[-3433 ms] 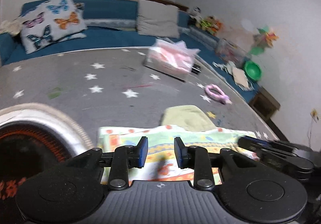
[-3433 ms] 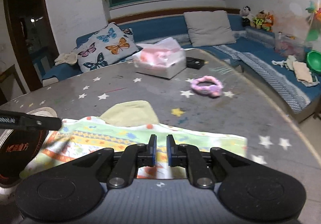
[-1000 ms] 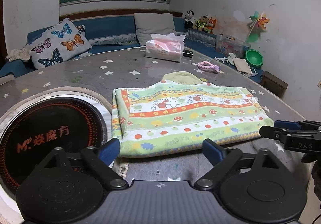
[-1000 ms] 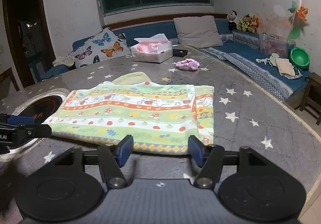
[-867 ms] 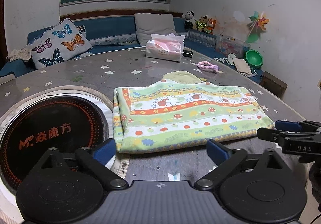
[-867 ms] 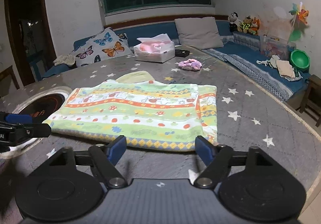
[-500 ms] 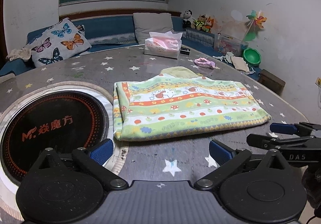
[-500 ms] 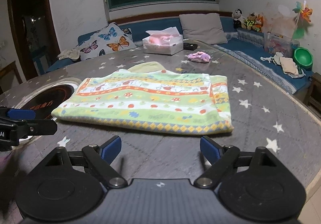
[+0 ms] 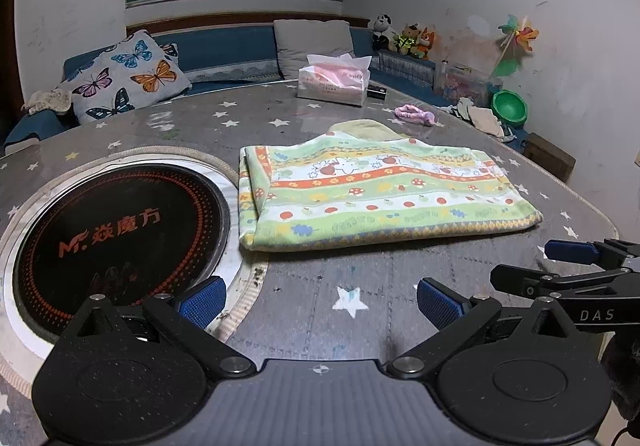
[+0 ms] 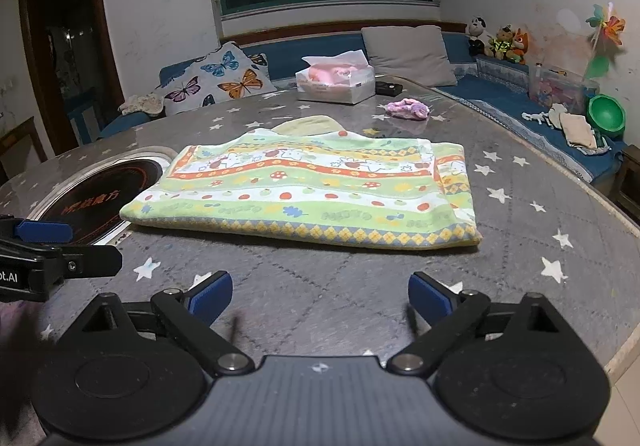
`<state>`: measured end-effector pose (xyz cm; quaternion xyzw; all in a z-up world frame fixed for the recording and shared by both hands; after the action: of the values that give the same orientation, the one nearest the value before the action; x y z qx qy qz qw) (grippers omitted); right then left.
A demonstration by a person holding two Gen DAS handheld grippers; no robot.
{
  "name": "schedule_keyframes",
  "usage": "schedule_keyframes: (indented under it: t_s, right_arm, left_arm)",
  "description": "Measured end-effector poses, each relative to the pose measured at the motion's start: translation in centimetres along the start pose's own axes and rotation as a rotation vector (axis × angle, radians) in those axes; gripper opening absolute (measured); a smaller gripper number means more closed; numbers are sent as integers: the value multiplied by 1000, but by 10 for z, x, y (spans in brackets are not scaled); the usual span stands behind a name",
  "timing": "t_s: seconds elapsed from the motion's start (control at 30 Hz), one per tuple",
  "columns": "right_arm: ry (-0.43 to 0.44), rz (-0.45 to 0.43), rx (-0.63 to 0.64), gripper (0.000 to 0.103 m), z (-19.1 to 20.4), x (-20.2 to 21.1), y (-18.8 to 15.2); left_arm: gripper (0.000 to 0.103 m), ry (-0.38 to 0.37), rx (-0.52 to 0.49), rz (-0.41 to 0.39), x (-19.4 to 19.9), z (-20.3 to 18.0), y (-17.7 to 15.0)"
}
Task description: Fold clothes
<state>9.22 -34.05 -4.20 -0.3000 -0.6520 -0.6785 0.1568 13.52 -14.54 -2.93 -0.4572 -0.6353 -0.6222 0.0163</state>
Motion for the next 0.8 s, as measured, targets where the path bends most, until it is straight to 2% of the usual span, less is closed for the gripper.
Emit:
schedule_keyframes:
  t_s: [0.3, 0.8]
  right_arm:
    - [-1, -8, 11, 103, 11, 5, 0]
    - [-10, 1, 18, 103, 20, 11, -4]
  left_arm:
    - [103, 12, 22, 5, 7, 3, -5]
    - [103, 17, 30, 8, 13, 4, -11]
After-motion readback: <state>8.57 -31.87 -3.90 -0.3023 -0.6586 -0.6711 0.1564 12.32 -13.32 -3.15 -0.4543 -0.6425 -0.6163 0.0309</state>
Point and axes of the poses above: each gripper's, at about its wrist camera, not at the fingertips, and x roughly against the way its jaws point, z to its left, y to its top, the point moved 6 cm from there along -x, roughly the way its jaws point, and after that the axes turned 13 degrees about -y, right-handed, at the moved point
